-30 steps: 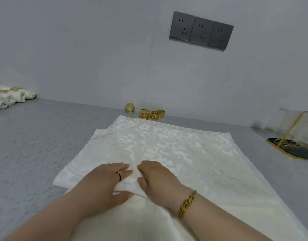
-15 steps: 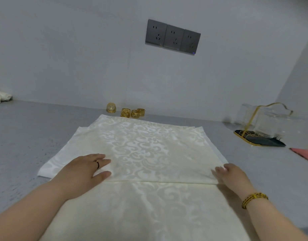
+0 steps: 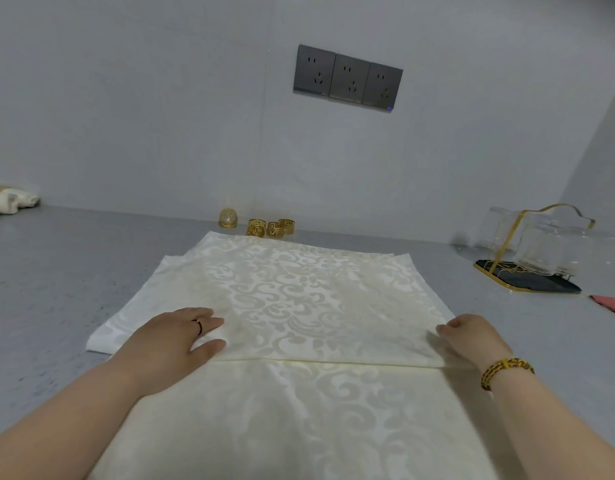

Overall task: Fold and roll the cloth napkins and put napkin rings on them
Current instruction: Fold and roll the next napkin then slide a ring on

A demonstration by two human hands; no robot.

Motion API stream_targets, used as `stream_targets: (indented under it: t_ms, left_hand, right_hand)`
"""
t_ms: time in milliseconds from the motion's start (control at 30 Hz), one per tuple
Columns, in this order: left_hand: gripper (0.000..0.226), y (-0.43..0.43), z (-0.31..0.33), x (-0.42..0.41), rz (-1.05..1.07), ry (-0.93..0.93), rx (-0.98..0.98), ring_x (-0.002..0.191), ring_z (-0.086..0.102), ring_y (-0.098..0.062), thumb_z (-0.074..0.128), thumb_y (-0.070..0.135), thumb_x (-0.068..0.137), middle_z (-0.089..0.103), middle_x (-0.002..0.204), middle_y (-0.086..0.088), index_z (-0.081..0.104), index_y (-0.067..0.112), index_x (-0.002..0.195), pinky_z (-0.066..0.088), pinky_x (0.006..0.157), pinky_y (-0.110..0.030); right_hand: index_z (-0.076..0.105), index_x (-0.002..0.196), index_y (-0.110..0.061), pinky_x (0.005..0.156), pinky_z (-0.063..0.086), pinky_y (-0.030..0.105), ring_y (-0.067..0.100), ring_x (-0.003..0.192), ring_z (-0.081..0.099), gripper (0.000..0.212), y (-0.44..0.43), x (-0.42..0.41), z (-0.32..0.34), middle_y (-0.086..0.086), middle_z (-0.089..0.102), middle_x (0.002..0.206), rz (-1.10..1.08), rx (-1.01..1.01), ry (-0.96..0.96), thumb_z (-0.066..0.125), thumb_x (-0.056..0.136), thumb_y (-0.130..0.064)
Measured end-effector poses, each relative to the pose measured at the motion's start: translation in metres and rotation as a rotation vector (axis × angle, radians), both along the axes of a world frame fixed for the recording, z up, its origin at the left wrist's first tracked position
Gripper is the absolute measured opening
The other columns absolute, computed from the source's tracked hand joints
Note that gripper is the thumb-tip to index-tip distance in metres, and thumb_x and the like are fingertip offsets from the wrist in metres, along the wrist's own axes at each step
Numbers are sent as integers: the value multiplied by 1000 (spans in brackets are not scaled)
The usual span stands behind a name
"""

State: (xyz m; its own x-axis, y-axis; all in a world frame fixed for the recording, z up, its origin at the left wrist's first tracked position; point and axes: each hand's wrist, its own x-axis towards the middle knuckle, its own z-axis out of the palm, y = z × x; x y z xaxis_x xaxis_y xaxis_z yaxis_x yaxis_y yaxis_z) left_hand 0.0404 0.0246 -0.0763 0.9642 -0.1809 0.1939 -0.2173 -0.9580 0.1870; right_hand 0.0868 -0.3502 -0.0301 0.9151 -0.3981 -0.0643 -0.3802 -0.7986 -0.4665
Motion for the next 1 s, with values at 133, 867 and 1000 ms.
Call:
stream_targets:
  t_ms: [133,867,1000]
  left_hand:
    - [48,1,0,1,3,-1,-17,137,22,-2,34,49,93,25,149,16,34,34,139,18,107,-14]
    - [92,2,0,1,27,-47,-6,136,25,-3,-2,72,62,28,148,15,34,35,139,17,107,-15]
    - [134,4,2,-1,69,-83,22,139,23,-8,-36,83,41,36,146,10,42,30,136,4,107,-16]
  right_hand:
    - [58,112,9,94,44,39,36,108,54,36,6,0,1,26,57,119,36,23,-35,48,91,-18]
    - [54,74,-4,66,36,28,25,72,48,17,1,12,-15,9,53,70,43,71,-121,52,89,-10]
    - [48,76,-5,63,33,28,26,75,46,16,-2,14,-16,7,49,68,3,-5,-106,43,91,-7]
